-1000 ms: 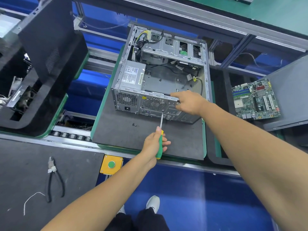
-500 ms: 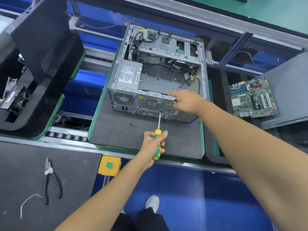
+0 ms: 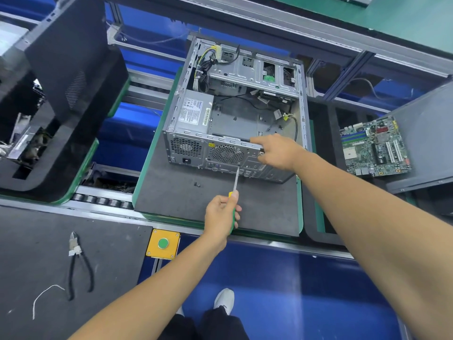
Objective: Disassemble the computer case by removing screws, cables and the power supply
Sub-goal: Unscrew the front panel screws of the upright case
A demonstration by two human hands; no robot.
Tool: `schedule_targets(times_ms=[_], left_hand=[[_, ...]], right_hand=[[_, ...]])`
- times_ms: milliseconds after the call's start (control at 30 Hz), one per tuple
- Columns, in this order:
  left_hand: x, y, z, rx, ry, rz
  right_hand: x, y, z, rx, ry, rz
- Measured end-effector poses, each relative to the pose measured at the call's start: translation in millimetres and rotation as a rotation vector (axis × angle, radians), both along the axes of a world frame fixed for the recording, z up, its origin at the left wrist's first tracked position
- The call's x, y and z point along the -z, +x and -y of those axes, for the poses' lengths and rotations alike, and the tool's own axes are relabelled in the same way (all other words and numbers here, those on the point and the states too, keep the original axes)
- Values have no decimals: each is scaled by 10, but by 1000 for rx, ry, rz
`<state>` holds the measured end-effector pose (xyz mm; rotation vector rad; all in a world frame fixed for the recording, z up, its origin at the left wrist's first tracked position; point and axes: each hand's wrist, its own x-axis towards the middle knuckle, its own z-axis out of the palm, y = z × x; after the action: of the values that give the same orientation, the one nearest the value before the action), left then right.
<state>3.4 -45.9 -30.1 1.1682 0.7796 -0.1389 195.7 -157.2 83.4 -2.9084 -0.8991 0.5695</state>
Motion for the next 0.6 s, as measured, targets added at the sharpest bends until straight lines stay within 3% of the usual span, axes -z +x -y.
schedule_targets(times_ms=[167, 233, 300, 400, 600], left_hand=[[146, -16, -166, 88, -803, 27], [167, -28, -203, 96, -933, 44], [151, -40, -171, 59, -816, 67], [91, -19, -71, -11, -491, 121], [-74, -13, -30, 88, 360, -59]], right_hand=[[10, -3, 7, 0, 4, -4], [21, 3, 9, -4, 6, 0], [19, 8, 6, -3, -2, 0], [17, -2, -5, 6, -16, -10], [-4, -26, -14, 15, -19, -7]])
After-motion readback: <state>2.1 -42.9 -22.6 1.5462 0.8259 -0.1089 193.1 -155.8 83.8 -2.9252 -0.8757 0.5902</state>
